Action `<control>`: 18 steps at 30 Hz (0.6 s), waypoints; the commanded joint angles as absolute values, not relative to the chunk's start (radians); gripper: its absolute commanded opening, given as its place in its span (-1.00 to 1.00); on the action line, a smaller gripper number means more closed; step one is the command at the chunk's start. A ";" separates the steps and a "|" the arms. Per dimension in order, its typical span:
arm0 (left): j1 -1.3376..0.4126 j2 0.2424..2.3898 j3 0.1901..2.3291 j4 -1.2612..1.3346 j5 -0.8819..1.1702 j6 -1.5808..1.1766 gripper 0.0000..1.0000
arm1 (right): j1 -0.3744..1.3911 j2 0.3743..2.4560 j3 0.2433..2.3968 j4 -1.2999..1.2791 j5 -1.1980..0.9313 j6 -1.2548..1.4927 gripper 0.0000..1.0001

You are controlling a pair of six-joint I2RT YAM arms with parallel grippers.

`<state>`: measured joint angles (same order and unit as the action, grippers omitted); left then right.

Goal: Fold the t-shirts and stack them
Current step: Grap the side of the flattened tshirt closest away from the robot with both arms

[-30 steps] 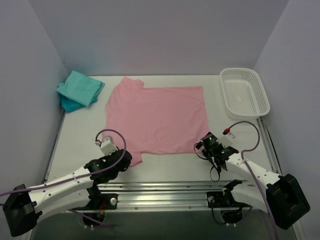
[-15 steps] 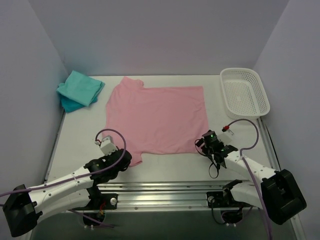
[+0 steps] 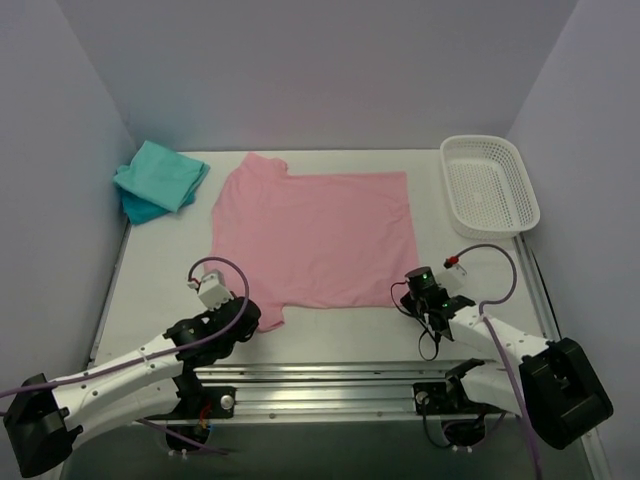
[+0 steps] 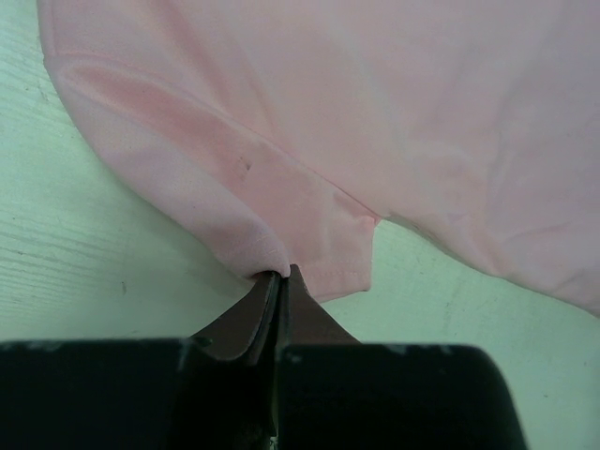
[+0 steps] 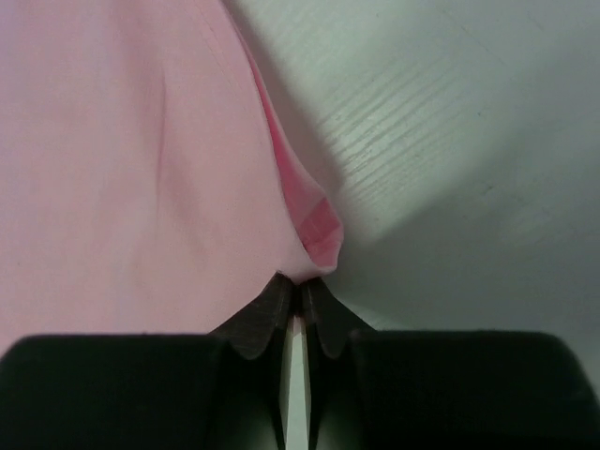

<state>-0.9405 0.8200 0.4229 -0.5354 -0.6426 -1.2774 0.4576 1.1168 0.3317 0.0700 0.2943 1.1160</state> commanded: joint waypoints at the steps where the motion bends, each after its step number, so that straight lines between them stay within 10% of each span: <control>1: -0.934 0.802 0.426 -0.543 -0.658 -1.267 -0.95 | 0.457 1.066 0.311 -0.001 0.290 1.149 -1.00; 18: -0.933 0.671 0.511 -0.733 -0.719 -1.261 -0.95 | 0.492 0.701 0.379 -0.343 0.357 1.157 -1.00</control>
